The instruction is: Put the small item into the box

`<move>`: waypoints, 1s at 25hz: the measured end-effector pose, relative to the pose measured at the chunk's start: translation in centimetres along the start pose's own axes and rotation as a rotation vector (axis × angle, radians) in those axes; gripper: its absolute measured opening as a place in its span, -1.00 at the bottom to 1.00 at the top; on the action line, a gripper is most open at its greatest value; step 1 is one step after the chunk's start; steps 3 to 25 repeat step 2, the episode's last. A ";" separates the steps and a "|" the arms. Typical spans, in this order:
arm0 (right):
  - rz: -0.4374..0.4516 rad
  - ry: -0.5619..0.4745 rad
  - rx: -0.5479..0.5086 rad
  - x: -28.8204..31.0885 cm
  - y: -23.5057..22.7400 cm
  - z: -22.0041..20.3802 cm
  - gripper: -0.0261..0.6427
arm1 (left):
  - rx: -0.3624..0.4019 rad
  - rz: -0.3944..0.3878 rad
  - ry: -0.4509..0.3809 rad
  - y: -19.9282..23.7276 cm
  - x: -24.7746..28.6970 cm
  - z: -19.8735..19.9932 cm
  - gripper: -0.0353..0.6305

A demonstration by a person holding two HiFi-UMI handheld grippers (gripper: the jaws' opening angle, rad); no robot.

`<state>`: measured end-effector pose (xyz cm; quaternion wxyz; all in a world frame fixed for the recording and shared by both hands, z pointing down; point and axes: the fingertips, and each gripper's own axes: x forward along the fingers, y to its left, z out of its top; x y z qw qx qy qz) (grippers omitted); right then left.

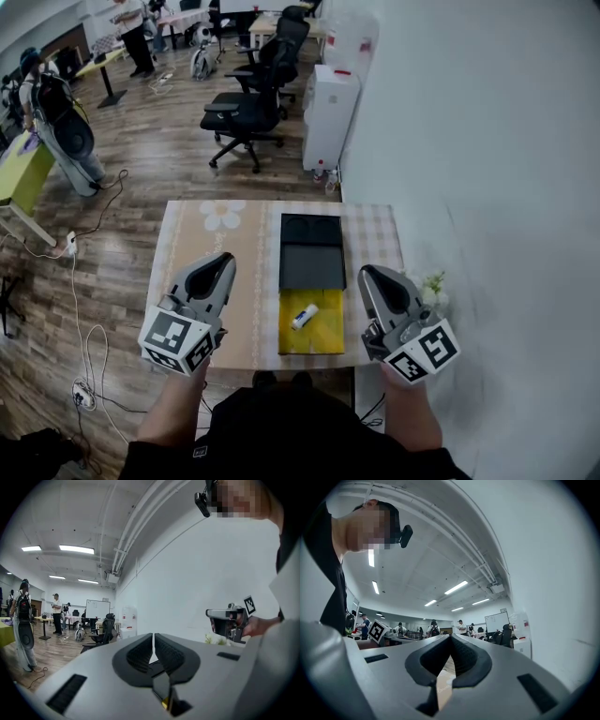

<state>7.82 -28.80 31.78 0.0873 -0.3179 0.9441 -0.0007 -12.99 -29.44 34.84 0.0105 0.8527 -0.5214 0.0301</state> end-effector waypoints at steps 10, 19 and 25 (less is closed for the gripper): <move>0.000 -0.002 0.003 0.1 0.0 -0.1 -0.82 | 0.004 0.001 -0.005 0.2 -0.1 -0.1 -0.84; 0.000 -0.002 0.003 0.1 0.0 -0.1 -0.82 | 0.004 0.001 -0.005 0.2 -0.1 -0.1 -0.84; 0.000 -0.002 0.003 0.1 0.0 -0.1 -0.82 | 0.004 0.001 -0.005 0.2 -0.1 -0.1 -0.84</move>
